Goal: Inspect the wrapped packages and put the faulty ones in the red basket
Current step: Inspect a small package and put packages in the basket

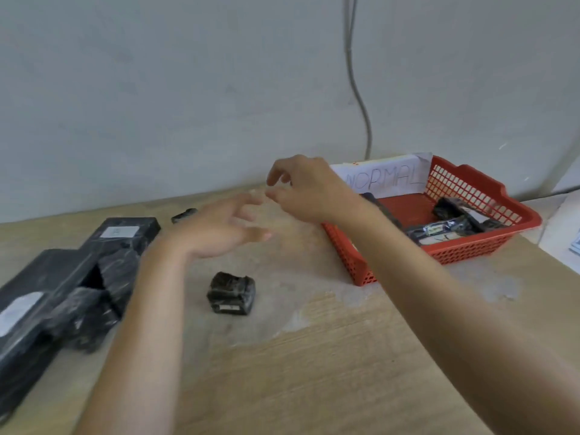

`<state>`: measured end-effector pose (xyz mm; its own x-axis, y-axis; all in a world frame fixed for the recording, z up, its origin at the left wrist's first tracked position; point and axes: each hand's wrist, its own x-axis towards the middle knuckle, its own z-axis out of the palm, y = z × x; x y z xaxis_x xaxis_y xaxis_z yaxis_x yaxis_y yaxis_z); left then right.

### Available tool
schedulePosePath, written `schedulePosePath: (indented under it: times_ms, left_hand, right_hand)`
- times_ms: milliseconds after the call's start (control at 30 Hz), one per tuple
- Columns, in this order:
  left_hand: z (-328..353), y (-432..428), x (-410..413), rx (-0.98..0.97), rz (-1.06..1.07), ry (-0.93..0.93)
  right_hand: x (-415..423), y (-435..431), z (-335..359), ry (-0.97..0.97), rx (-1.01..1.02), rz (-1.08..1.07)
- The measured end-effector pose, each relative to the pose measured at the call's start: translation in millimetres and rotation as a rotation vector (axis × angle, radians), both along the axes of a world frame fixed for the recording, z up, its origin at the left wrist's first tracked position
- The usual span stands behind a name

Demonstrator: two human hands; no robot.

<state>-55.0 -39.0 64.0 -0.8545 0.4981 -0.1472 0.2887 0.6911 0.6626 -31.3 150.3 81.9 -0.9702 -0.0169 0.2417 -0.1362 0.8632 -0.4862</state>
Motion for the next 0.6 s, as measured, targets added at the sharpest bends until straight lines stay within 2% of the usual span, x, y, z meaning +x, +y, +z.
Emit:
schedulePosePath:
  times_ms: [133, 200, 267, 333, 467, 600]
  left_hand:
    - [-18, -58, 20, -0.279, -0.105, -0.099]
    - [-34, -67, 34, -0.354, -0.168, -0.055]
    - [-53, -71, 41, -0.308, -0.181, 0.051]
    - [-68, -74, 44, -0.244, -0.124, 0.142]
    - [-88, -75, 43, 0.053, 0.141, 0.200]
    - [-102, -65, 38, 0.312, 0.351, 0.204]
  right_hand:
    - [-8, -41, -42, -0.170, 0.022, 0.102]
    - [-14, -51, -70, -0.312, 0.067, 0.152]
    - [-16, -53, -94, -0.380, 0.061, 0.149]
    - [-15, -51, -114, -0.347, 0.065, 0.118]
    - [-2, -50, -146, -0.159, 0.131, 0.081]
    - [14, -57, -153, 0.022, 0.058, 0.047]
